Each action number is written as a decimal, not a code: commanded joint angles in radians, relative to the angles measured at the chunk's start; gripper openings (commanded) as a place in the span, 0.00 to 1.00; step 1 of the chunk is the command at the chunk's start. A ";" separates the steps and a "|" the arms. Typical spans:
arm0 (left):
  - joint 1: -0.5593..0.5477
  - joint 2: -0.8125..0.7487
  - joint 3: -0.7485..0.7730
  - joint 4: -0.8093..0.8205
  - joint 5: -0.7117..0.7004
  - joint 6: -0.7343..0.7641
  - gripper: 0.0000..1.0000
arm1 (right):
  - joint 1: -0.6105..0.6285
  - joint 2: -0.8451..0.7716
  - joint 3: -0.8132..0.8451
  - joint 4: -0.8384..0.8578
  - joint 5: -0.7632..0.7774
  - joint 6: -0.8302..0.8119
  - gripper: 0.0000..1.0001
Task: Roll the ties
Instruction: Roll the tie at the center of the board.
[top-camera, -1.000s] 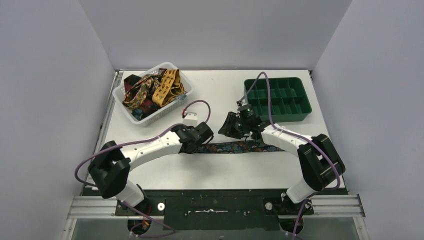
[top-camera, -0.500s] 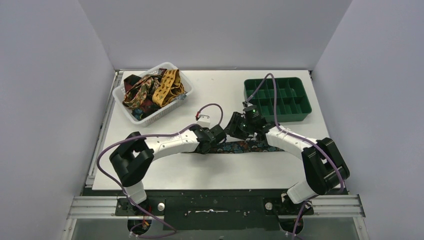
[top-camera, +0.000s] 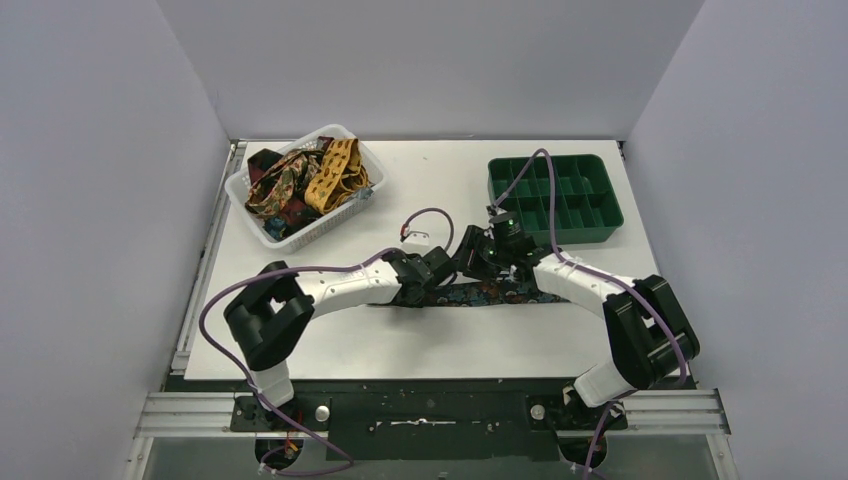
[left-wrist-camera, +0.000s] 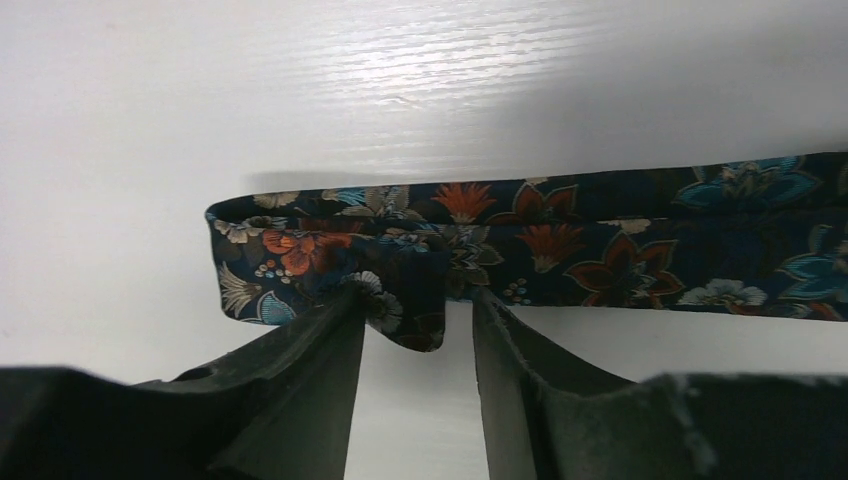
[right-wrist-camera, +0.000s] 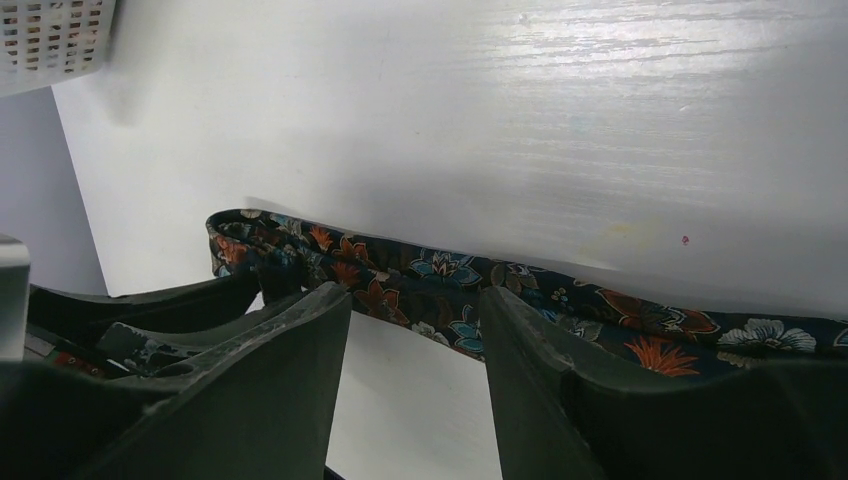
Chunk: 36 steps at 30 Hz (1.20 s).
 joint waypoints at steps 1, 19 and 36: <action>0.018 -0.097 0.005 0.097 0.078 0.001 0.45 | -0.012 -0.028 0.021 0.030 -0.038 -0.037 0.53; 0.313 -0.735 -0.475 0.329 0.341 -0.056 0.65 | 0.160 0.042 0.057 0.365 -0.230 -0.722 0.91; 0.709 -0.975 -0.762 0.411 0.670 -0.065 0.88 | 0.363 0.312 0.296 0.235 -0.299 -1.178 0.92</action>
